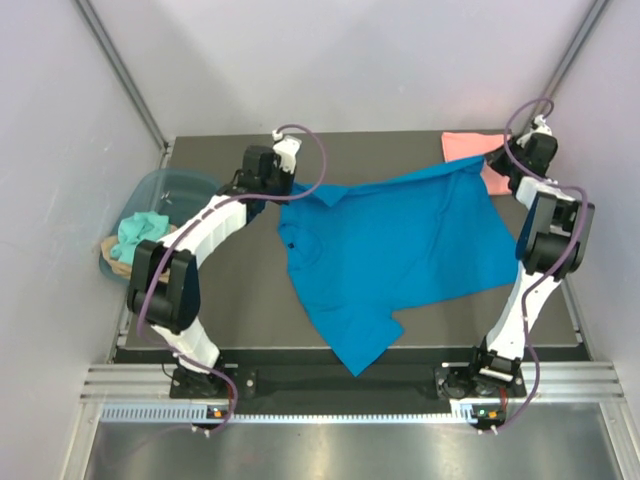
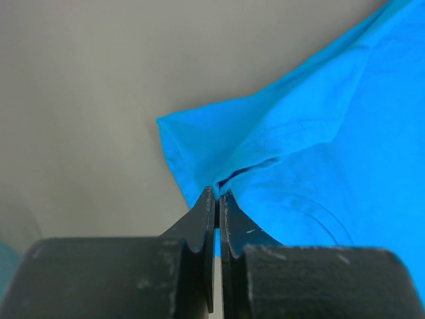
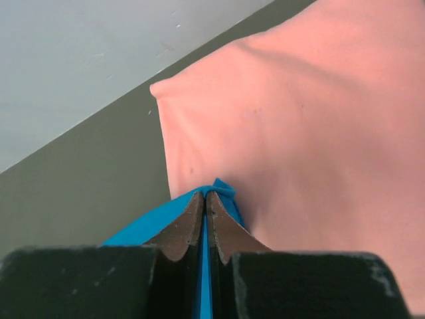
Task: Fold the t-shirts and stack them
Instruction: Fold the tshirt
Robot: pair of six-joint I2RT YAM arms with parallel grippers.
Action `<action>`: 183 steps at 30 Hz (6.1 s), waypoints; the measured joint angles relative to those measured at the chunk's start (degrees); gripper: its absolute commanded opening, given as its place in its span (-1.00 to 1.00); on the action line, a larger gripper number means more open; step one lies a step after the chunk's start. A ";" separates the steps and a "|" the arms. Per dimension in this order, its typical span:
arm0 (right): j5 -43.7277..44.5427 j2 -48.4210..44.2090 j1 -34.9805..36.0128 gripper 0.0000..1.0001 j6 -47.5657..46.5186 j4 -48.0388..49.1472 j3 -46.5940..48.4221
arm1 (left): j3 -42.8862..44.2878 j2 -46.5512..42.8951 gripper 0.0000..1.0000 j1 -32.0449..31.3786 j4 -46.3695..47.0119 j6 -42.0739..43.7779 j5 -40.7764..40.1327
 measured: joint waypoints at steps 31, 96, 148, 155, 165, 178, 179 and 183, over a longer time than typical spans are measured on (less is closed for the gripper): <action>1.81 -9.57 -1.88 -1.00 -3.06 -6.54 -10.49 | -20.28 -17.16 -1.00 -9.07 -9.40 -2.73 0.46; 14.34 -19.98 -5.70 -0.22 0.00 -33.94 -12.79 | -24.20 -21.94 0.53 -25.31 -18.12 -10.43 -12.79; 32.81 -53.64 2.19 -0.17 14.36 -48.61 -41.09 | -3.69 -6.25 -0.11 -10.25 -25.90 -22.80 -3.80; 32.59 -48.13 -2.12 -0.19 16.65 -46.16 -44.72 | -20.39 -12.66 -0.14 -13.35 -19.89 -31.85 1.20; 31.06 -43.69 -5.46 -0.25 17.57 -42.62 -46.73 | -27.87 -11.37 -0.21 -12.81 -18.78 -42.69 -1.49; 31.54 -43.54 -5.68 -0.52 15.80 -40.22 -47.69 | -25.79 -8.98 -0.58 -13.00 -22.32 -46.88 -6.23; 31.71 -43.50 -5.75 -0.58 15.54 -40.09 -47.71 | -25.62 -8.98 -0.57 -13.09 -22.56 -46.90 -6.40; 32.57 -43.78 -5.95 -1.00 14.99 -39.08 -48.22 | -25.57 -9.03 -0.50 -13.38 -22.64 -47.41 -6.86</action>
